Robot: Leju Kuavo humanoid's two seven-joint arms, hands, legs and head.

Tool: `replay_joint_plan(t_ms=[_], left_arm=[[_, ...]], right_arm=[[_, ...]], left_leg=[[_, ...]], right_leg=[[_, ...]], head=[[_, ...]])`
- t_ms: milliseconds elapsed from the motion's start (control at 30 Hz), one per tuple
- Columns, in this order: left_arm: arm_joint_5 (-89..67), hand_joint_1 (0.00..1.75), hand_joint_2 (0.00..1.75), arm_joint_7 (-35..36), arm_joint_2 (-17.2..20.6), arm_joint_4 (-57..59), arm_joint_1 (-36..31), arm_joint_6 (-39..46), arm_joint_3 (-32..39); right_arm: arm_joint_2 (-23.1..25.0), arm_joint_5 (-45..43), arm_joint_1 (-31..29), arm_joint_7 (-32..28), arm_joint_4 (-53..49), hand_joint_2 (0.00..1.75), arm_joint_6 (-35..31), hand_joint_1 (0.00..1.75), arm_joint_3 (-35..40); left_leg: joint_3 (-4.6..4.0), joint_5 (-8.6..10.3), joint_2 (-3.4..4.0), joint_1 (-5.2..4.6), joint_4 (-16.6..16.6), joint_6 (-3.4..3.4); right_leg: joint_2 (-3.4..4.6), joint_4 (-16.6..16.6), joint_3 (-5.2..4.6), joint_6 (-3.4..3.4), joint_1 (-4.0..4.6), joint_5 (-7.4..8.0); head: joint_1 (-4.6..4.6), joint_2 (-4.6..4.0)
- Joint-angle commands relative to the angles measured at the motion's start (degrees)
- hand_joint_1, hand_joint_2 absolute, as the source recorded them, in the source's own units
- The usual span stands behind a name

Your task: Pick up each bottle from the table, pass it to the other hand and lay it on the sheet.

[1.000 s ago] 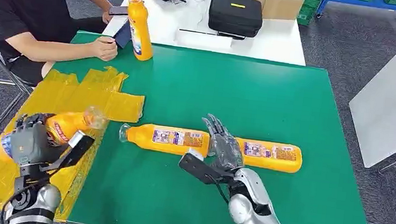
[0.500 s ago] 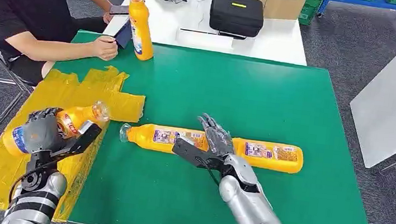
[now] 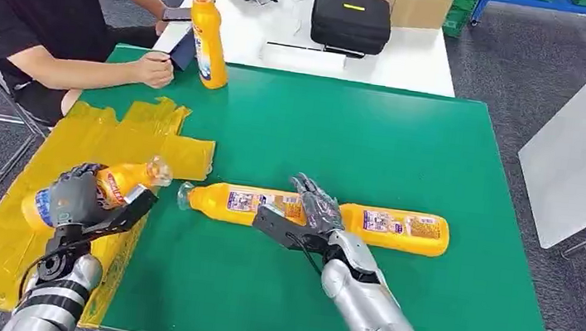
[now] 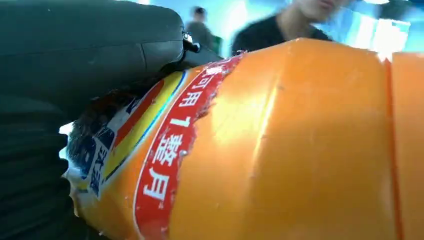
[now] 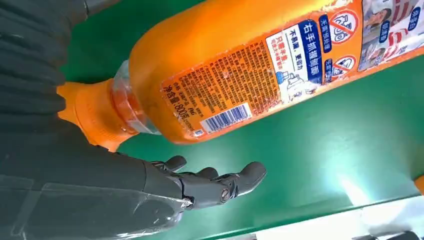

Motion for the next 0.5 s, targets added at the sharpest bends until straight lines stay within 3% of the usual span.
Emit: replay_joint_plan(t_ms=[33,67,100,300,500], left_arm=[[9.1,1.75,1.75,-8.7,2.6,7.9,-3.9,-10.5,-9.7],[10.3,1.48,1.75,-10.2,3.4,7.5,-3.6,-12.3,-11.0],[10.3,0.00,1.75,-10.6,4.1,7.9,-3.5,-13.7,-12.1],[12.0,0.00,1.75,-16.8,8.6,9.7,-2.5,-20.3,-19.2],[13.9,0.00,1.75,-19.4,10.9,10.2,-1.3,-23.8,-21.5]], right_arm=[[0.7,1.0,-5.5,-0.7,9.3,1.75,0.2,0.00,-0.1],[0.9,1.1,-5.7,-0.9,9.6,1.75,0.3,0.00,0.0],[1.1,1.2,-5.8,-1.1,9.9,1.75,0.5,0.00,0.1],[2.5,1.6,-7.4,-2.3,12.6,1.75,1.3,0.00,1.0],[3.6,1.9,-8.0,-2.8,13.7,1.75,2.0,0.00,1.7]], left_leg=[[-0.05,0.03,-0.04,0.05,0.1,-0.02],[-0.06,0.03,0.00,0.04,0.0,-0.03],[-0.01,0.02,0.00,-0.02,0.0,-0.03],[0.05,0.03,0.09,0.00,0.0,-0.06],[0.06,0.03,0.15,0.00,0.0,-0.02]], right_leg=[[-0.05,0.0,0.00,-0.04,0.06,0.03],[-0.02,0.0,-0.02,-0.04,0.05,0.02],[0.00,0.0,0.02,-0.03,0.00,0.00],[0.08,0.0,0.06,-0.06,0.04,0.05],[0.13,0.0,0.06,-0.03,0.03,0.03]], head=[[0.00,0.00],[0.02,0.00],[0.00,0.00],[0.00,0.00],[0.00,0.00]])
